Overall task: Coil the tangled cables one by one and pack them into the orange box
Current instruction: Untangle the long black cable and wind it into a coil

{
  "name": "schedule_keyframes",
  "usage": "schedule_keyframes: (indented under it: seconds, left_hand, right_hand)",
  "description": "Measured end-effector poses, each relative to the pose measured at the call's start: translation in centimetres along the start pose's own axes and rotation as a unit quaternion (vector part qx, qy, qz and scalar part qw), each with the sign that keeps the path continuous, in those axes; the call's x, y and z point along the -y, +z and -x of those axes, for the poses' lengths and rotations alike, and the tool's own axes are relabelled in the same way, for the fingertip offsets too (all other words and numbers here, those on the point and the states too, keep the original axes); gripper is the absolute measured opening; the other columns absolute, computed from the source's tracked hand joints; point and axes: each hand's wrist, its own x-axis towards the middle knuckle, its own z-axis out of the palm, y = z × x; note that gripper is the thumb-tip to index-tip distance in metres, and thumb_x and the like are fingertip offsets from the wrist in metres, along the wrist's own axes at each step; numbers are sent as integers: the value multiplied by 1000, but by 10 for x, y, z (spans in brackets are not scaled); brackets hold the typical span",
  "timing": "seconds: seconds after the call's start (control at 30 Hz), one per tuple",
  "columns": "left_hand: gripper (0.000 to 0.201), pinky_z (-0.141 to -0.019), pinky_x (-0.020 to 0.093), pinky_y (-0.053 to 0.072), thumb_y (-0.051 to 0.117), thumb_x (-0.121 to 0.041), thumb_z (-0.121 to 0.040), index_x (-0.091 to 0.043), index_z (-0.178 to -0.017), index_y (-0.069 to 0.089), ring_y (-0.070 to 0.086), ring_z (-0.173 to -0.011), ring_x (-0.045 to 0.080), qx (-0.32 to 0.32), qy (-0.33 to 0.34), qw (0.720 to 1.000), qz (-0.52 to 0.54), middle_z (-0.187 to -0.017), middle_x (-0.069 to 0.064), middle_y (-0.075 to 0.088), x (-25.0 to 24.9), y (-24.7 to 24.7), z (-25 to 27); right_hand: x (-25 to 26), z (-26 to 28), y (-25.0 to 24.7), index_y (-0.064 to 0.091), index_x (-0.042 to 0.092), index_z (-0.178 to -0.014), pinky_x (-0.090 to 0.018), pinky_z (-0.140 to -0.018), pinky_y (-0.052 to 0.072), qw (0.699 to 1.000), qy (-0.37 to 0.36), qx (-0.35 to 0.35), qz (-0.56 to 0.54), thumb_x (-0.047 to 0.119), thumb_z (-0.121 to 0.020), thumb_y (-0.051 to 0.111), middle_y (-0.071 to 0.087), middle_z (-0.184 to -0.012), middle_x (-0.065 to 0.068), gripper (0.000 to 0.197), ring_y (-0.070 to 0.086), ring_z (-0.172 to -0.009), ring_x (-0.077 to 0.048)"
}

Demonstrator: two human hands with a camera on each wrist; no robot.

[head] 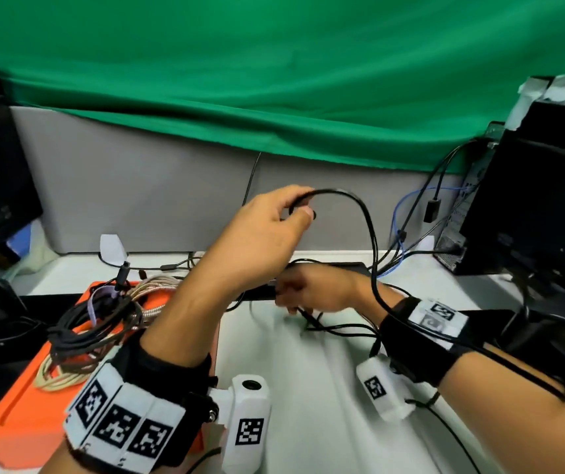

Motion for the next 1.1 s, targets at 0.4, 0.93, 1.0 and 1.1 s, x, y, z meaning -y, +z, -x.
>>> schedule_keyframes:
  seconds: [0.4, 0.93, 1.0, 1.1]
  left_hand:
    - [24, -81, 33, 57, 61, -49, -96, -30, -105, 73, 69, -79, 3, -41, -8, 990, -137, -90, -14, 76, 12, -10, -4]
    - [16, -51, 28, 42, 46, -21, -102, -17, -107, 61, 46, -49, 20, 7, 144, 964, 221, -67, 1, 54, -13, -44, 9]
    - [15, -61, 30, 47, 50, -22, -99, -15, -106, 61, 56, -59, 22, 9, 114, 976, 185, -70, 3, 63, -12, -51, 10]
    - [30, -86, 41, 49, 47, -23, -90, -9, -109, 66, 68, -84, 26, 46, 53, 990, 124, -87, 13, 76, -6, -63, 10]
  right_hand:
    - [60, 30, -35, 66, 21, -92, -18, -48, 37, 679, -47, -233, -695, 35, -101, 56, 68, -75, 6, 20, 52, -54, -3]
    - [47, 62, -44, 60, 23, -129, -33, -102, 48, 840, -106, -433, -308, 30, -105, 51, 70, -97, 10, 25, 68, -102, -9]
    - [49, 67, -44, 67, 18, -110, -35, -73, 54, 806, -159, -431, -373, 21, -107, 48, 54, -65, 6, 20, 59, -63, -20]
    - [51, 81, -52, 71, 27, -115, -17, -61, 44, 837, -169, -432, -290, 23, -103, 54, 59, -65, 21, 21, 53, -58, 1]
